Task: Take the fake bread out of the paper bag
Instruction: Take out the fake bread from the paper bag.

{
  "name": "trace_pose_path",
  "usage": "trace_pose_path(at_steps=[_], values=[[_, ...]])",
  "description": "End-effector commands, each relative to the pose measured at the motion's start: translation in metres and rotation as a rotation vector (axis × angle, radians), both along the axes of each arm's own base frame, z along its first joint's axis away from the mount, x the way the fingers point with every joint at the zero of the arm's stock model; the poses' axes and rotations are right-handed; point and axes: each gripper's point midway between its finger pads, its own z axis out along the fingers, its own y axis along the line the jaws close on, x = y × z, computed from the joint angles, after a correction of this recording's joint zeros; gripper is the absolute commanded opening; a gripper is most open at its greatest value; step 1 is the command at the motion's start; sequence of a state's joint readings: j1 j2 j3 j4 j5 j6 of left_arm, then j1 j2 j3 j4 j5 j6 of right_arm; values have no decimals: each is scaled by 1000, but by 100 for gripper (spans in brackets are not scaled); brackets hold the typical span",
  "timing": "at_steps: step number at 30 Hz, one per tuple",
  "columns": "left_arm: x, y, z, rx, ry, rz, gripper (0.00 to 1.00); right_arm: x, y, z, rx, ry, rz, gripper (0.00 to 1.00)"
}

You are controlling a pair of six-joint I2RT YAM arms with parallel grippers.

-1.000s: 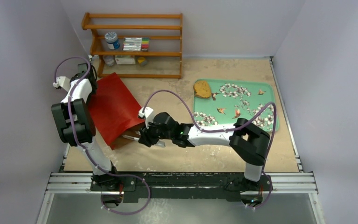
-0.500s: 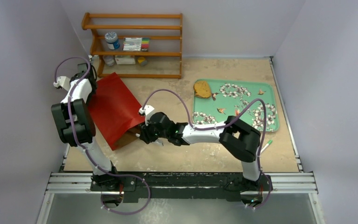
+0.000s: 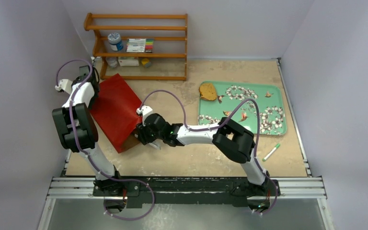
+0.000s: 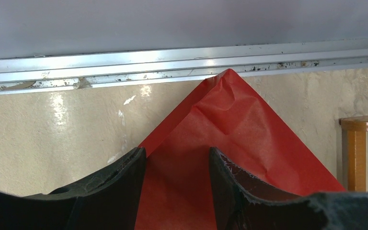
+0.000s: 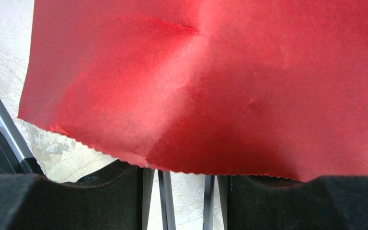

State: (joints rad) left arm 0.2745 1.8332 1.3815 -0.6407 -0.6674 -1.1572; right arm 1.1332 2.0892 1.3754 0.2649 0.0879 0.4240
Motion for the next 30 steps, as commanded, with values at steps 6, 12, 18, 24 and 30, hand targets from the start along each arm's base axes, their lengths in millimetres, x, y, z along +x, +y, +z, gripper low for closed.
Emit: trace_pose_path(at_steps=[6,12,18,24,30], values=[[1,-3,19,-4,-52,-32,50,5,29,28,72,3,7,51],[-1,-4,22,-5,-55,-40,50,12,35,26,65,6,0,53],[-4,-4,24,5,-46,-41,50,27,30,21,55,18,-39,55],[-7,-3,23,9,-36,-39,50,35,28,15,37,34,-59,57],[-6,-5,21,0,-42,-38,50,38,33,13,36,39,-36,57]])
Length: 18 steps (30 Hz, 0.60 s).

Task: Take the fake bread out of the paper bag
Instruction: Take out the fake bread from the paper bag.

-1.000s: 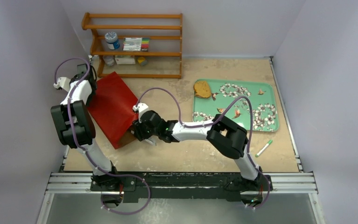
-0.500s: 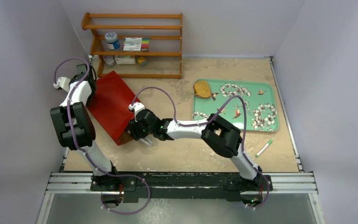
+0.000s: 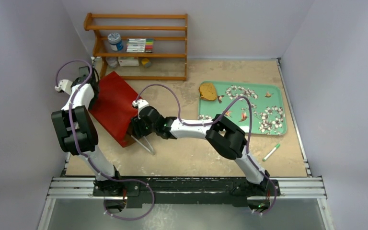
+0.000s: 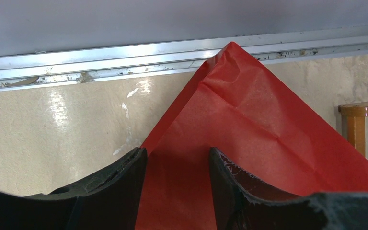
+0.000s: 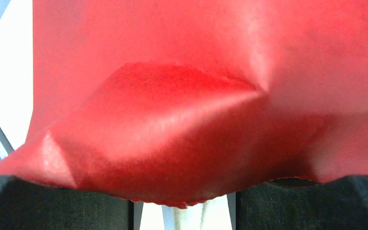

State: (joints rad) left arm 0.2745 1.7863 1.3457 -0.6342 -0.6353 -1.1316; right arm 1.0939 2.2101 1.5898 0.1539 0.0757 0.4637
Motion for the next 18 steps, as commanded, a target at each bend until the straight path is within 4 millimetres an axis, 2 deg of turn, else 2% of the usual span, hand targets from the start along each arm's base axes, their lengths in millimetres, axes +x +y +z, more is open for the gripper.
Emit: trace_pose_path(at_steps=[1,12,18], values=[[-1,2,16,16,-34,-4,50,6,12,11,27,-1,19,58],[4,2,15,12,-43,1,50,-4,-2,0,10,-8,45,63],[1,2,12,9,-36,2,50,-9,-6,3,24,-13,61,64]])
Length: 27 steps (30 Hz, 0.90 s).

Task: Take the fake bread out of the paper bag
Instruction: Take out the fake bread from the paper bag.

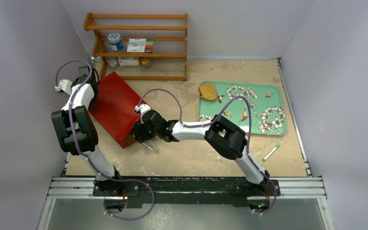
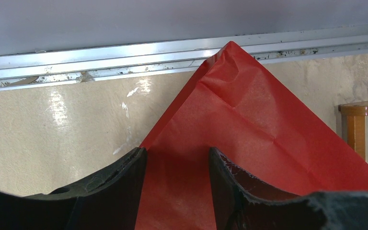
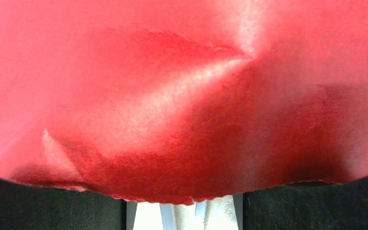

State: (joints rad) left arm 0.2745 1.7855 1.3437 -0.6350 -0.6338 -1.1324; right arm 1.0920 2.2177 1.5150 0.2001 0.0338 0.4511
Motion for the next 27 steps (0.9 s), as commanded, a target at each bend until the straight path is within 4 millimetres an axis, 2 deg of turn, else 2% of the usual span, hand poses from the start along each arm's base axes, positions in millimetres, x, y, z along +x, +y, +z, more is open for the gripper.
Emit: trace_pose_path(at_steps=[1,14,19,27], values=[[1,2,13,11,-38,4,50,2,5,29,50,-40,25,64],[0,0,16,10,-41,-6,50,3,22,21,57,-28,66,56],[-2,-2,10,0,-39,-10,50,6,29,14,53,-25,72,51],[-5,-4,1,-12,-30,-16,50,4,38,7,44,4,92,51]])
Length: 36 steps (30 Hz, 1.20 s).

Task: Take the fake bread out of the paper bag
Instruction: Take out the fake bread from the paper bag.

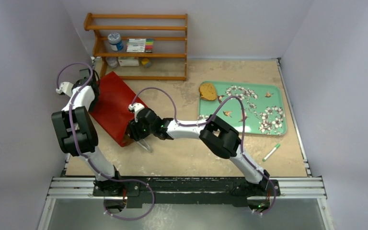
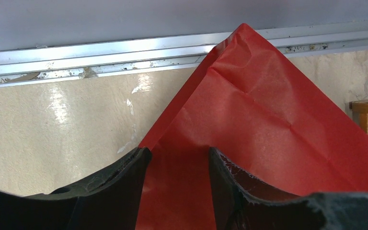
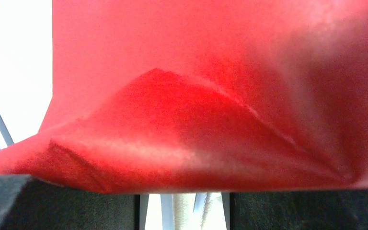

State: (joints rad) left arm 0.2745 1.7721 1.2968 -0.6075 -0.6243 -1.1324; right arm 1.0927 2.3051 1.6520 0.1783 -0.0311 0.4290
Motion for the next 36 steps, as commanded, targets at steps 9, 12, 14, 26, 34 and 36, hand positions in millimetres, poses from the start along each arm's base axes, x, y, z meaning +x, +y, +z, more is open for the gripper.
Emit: trace_pose_path(at_steps=[9,12,14,26,34,36], values=[[3,0,12,3,-33,-18,50,15,1,-1,-35,-1,-45,54],[3,-1,10,-2,-34,-20,50,20,1,-3,-50,-2,-60,56],[3,-2,8,-8,-34,-18,50,23,2,-5,-59,-1,-61,57],[5,-3,11,-15,-55,-20,50,43,8,-18,-74,27,-44,52],[3,-5,18,-25,-74,-8,50,39,4,-11,-79,42,-24,18],[3,-6,21,-26,-85,-3,50,37,-2,-6,-84,39,-26,13]])
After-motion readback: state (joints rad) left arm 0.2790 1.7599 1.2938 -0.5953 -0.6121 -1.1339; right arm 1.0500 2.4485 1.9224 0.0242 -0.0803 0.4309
